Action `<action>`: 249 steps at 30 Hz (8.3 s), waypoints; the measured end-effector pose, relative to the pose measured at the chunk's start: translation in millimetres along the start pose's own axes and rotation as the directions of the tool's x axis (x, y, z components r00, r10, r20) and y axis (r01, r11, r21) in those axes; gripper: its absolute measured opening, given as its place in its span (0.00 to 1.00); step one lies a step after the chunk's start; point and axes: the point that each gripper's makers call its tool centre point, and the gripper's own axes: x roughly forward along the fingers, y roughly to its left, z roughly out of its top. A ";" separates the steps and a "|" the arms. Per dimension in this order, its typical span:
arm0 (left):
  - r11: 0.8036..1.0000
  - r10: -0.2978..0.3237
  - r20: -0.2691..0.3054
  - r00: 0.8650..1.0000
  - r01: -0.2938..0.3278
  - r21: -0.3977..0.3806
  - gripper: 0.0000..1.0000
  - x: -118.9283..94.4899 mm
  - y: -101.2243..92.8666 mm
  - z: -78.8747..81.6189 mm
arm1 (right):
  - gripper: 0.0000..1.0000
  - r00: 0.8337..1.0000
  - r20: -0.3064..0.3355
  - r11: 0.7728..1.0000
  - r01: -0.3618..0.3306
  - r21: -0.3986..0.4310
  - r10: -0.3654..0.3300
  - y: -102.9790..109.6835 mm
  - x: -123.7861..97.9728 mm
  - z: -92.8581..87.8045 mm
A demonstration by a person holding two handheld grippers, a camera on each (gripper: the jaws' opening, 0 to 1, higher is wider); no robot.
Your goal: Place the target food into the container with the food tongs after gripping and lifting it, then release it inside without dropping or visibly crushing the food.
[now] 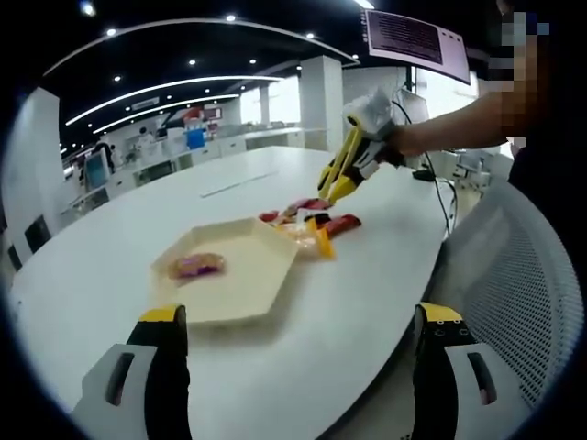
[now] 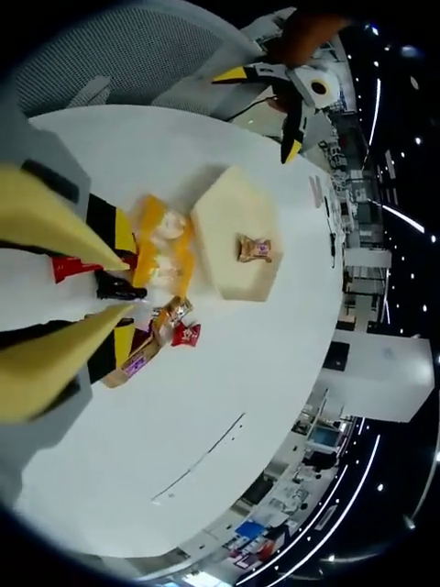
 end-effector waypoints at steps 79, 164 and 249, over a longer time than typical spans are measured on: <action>1.000 0.005 0.041 0.999 -0.004 -0.024 1.00 -2.5 1.6 7.7 | 0.20 0.998 -0.013 0.990 0.069 0.119 -0.068 -20.7 -7.3 26.2; 0.999 0.038 0.041 0.998 -0.037 -0.022 0.99 -3.9 8.1 6.6 | 0.25 0.983 0.074 0.983 -0.158 -0.089 0.165 80.1 72.4 171.0; 0.998 0.045 0.010 0.999 -0.044 -0.040 1.00 -2.3 10.4 0.0 | 0.26 0.998 -0.023 0.996 -0.060 0.068 0.061 30.8 -8.2 -41.0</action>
